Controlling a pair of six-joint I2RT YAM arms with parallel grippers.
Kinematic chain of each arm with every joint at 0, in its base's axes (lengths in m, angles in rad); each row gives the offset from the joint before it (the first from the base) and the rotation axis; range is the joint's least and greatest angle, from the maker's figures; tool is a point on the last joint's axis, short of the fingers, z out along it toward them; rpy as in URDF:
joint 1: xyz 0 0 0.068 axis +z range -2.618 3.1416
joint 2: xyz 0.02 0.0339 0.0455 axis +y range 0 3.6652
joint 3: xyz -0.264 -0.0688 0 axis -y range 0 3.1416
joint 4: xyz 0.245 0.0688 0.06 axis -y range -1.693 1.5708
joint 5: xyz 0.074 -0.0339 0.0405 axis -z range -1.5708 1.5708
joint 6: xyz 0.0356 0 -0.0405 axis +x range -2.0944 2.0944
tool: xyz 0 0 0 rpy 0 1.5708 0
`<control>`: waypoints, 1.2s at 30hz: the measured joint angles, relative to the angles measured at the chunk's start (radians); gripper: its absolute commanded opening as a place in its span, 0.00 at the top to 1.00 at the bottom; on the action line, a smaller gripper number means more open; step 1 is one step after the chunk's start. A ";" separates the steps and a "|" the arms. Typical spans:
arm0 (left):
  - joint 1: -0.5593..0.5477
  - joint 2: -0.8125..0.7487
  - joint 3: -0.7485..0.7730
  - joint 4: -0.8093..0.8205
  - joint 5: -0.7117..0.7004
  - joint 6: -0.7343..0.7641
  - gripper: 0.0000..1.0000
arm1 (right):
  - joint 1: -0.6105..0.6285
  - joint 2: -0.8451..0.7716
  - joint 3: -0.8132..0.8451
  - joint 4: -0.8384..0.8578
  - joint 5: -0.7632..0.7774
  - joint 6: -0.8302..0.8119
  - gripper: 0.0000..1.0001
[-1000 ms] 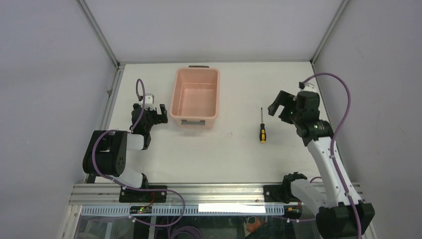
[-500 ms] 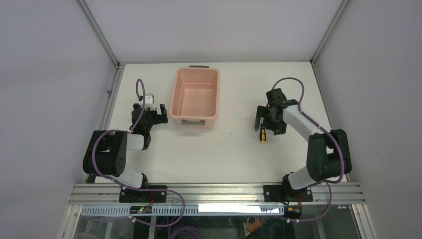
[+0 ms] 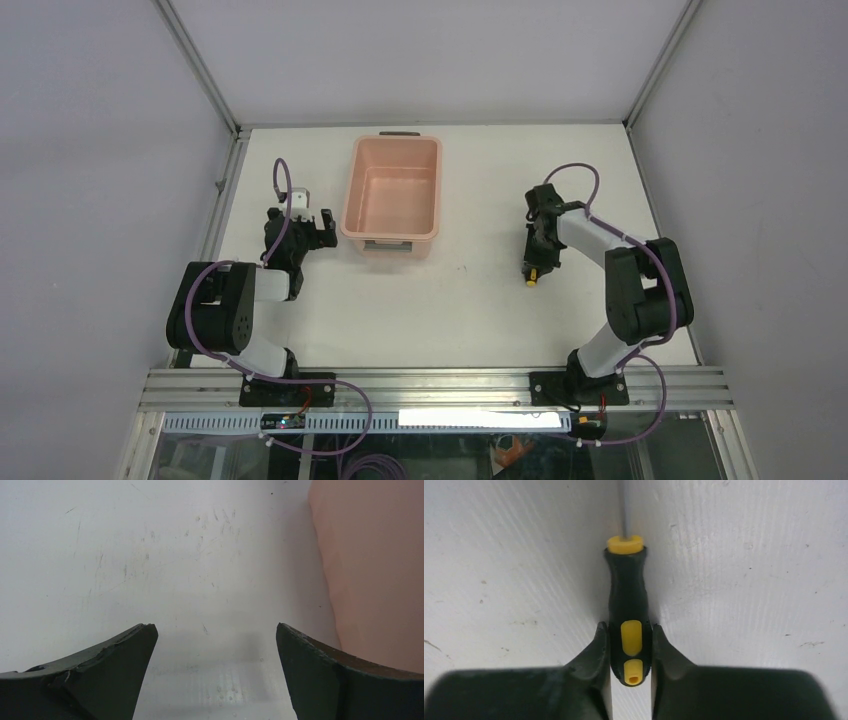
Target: Put the screwdriver in the bin
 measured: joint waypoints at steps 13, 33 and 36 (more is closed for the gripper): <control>0.000 0.000 0.000 0.000 0.000 0.000 0.01 | 0.006 -0.105 0.190 -0.162 0.043 -0.023 1.00; 0.000 0.000 0.000 0.000 0.000 0.000 0.01 | 0.334 -0.016 1.018 -0.556 0.182 0.042 1.00; 0.000 0.000 0.000 0.000 0.000 0.000 0.01 | 0.412 0.091 1.135 -0.558 0.185 0.051 1.00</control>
